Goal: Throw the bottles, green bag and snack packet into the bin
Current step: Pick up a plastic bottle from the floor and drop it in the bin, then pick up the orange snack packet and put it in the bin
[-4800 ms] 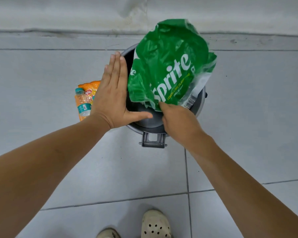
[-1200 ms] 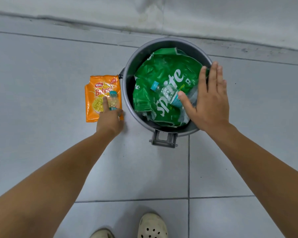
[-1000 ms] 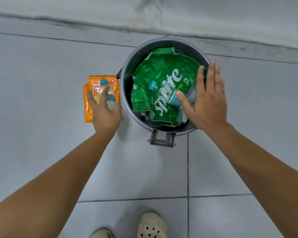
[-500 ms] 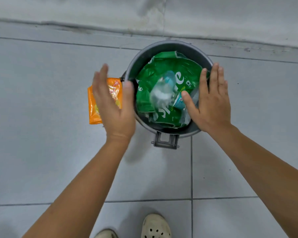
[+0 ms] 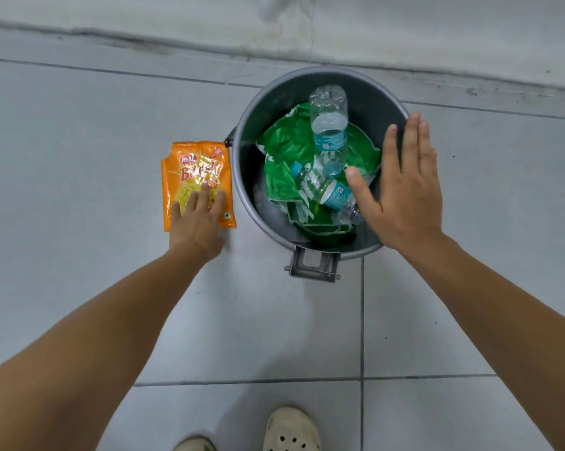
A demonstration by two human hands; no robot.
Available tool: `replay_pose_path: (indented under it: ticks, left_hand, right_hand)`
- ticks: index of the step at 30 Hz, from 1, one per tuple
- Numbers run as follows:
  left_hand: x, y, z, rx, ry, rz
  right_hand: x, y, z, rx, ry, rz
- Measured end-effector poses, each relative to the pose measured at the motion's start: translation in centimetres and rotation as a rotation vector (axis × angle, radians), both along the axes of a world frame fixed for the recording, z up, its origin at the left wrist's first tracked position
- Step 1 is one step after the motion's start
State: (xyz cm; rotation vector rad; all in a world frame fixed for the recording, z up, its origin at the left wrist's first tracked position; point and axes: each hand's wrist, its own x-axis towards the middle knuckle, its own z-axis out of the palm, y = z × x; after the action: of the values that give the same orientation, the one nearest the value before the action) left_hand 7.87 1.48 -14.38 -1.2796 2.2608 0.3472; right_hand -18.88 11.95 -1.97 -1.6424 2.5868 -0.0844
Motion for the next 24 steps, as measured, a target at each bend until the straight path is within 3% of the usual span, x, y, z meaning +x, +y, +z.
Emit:
replay_pose_path:
  ticks: [12, 14, 17, 19, 21, 24]
  left_hand:
    - [1.0, 2.9, -1.3, 0.007, 0.063, -0.091]
    - [1.0, 2.2, -0.2, -0.044, 0.304, 0.110]
    - [-0.2, 0.4, 3.5, -0.180, 0.777, 0.635]
    - [-1.4, -0.7, 7.4, -0.326, 1.051, 0.765]
    - [-2.5, -0.6, 11.4, -0.482, 1.217, 0.641]
    - [-4.1, 1.0, 15.3, -0.559, 1.247, 0.180]
  right_hand:
    - [0.0, 0.0, 0.0, 0.006, 0.008, 0.005]
    - [0.0, 0.0, 0.0, 0.008, 0.002, 0.008]
    - [0.1, -0.1, 0.1, 0.003, -0.030, 0.008]
    - [0.1, 0.0, 0.3, -0.011, -0.056, 0.001]
    - [0.0, 0.1, 0.4, -0.023, -0.074, 0.004]
    - [0.0, 0.1, 0.4, -0.045, -0.105, 0.007]
